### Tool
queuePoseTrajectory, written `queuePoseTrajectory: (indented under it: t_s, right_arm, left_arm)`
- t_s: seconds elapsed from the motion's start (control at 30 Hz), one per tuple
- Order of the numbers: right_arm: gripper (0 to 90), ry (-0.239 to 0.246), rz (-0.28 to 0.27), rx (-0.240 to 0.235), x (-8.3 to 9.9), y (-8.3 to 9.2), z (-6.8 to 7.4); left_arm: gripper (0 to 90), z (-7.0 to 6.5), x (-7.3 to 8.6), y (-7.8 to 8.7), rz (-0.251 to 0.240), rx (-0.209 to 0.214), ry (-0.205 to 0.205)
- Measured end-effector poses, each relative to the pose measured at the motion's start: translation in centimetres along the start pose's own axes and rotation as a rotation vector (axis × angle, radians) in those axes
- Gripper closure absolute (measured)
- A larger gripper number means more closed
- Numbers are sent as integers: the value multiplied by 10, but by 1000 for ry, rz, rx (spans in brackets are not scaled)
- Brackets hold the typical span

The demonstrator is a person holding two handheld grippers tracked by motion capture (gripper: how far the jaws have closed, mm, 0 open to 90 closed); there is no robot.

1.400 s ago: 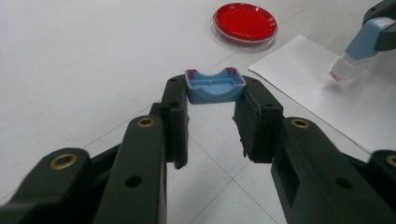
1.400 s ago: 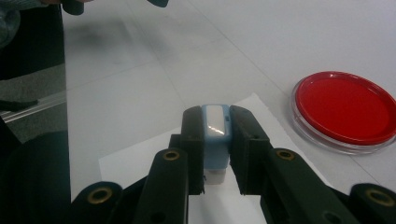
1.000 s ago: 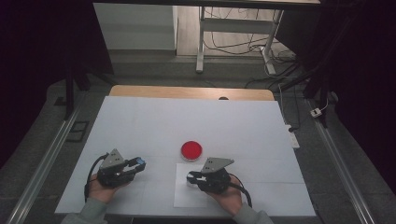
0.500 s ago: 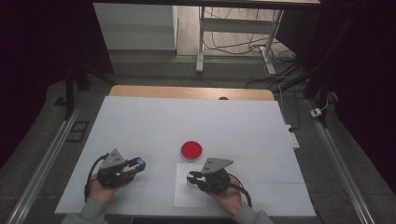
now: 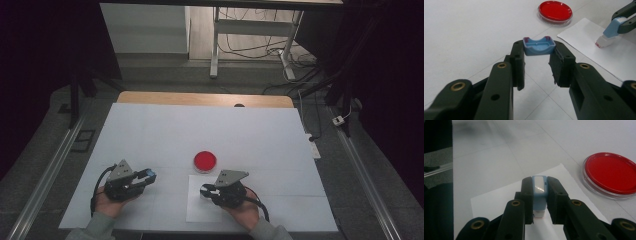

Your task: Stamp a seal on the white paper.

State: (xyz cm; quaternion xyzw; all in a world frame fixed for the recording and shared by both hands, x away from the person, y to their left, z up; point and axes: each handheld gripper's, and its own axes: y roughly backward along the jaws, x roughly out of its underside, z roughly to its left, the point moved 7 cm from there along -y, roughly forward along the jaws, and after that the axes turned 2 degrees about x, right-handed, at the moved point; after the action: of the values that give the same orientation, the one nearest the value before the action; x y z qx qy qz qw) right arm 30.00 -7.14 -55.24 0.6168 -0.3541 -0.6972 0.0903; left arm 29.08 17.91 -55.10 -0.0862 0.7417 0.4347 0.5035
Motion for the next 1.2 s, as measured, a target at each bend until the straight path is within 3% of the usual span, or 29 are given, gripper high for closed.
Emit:
queuePoseTrajectory:
  t_s: [0.43,1.2]
  right_arm:
    - [758,28,49,21,2,-2,2]
    - [760,36,60,36,3,-4,4]
  left_arm:
    - [653,0,0,0,1,-2,0]
    - [653,-1,1,0,2,-5,2]
